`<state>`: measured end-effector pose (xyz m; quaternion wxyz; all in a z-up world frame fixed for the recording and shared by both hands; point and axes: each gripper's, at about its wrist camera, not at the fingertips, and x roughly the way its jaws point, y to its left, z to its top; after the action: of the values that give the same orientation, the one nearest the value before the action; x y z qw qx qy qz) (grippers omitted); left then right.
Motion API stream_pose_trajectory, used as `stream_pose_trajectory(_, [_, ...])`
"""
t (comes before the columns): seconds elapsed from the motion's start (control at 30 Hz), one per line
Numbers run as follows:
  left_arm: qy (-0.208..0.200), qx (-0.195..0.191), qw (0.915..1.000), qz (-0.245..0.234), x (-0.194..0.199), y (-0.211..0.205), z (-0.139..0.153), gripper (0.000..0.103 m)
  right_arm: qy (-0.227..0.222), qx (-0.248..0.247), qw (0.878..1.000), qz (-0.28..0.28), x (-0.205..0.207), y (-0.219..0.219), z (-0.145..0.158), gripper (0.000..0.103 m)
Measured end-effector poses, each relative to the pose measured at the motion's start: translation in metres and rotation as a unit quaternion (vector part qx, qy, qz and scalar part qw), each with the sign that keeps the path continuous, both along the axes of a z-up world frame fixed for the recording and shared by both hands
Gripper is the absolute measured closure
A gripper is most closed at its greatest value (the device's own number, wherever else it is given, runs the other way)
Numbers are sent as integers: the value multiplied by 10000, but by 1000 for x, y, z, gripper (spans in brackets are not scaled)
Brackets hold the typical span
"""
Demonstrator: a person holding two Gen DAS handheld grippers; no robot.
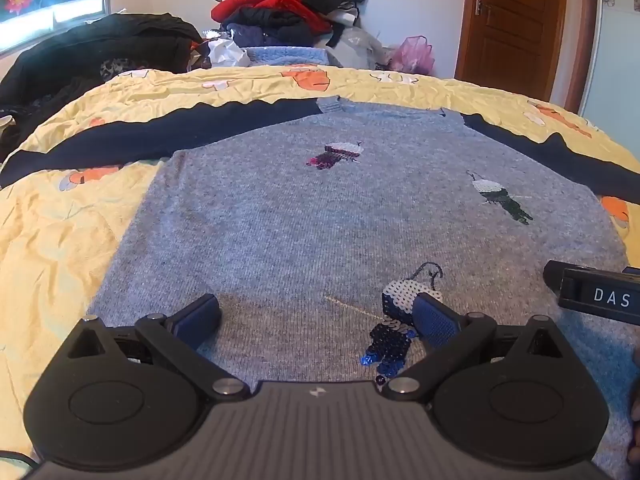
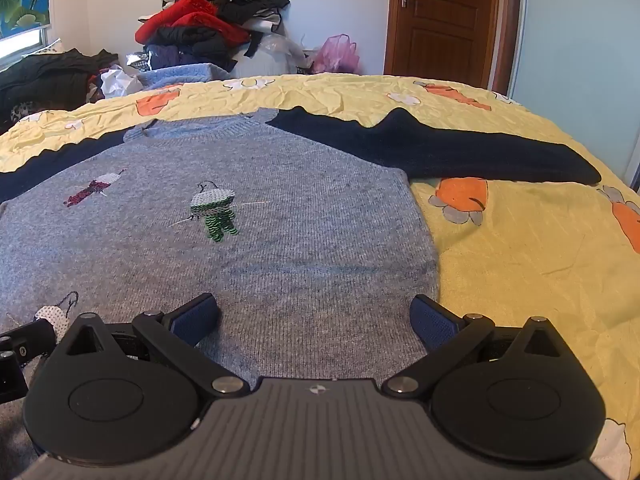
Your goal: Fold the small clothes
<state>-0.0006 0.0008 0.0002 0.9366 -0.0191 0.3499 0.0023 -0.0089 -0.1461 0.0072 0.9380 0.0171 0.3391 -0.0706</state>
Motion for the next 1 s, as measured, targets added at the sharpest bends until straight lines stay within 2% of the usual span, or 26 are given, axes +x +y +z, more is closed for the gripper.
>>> stream_pose_trajectory(0.53, [-23, 67, 10000, -3, -7, 1, 0, 0, -7, 1, 10000, -1, -1, 0, 0, 0])
stream_pose_trajectory(1.0, [25, 136, 9998, 116, 4, -1, 0, 0, -6, -4, 10000, -4, -1, 1, 0, 0])
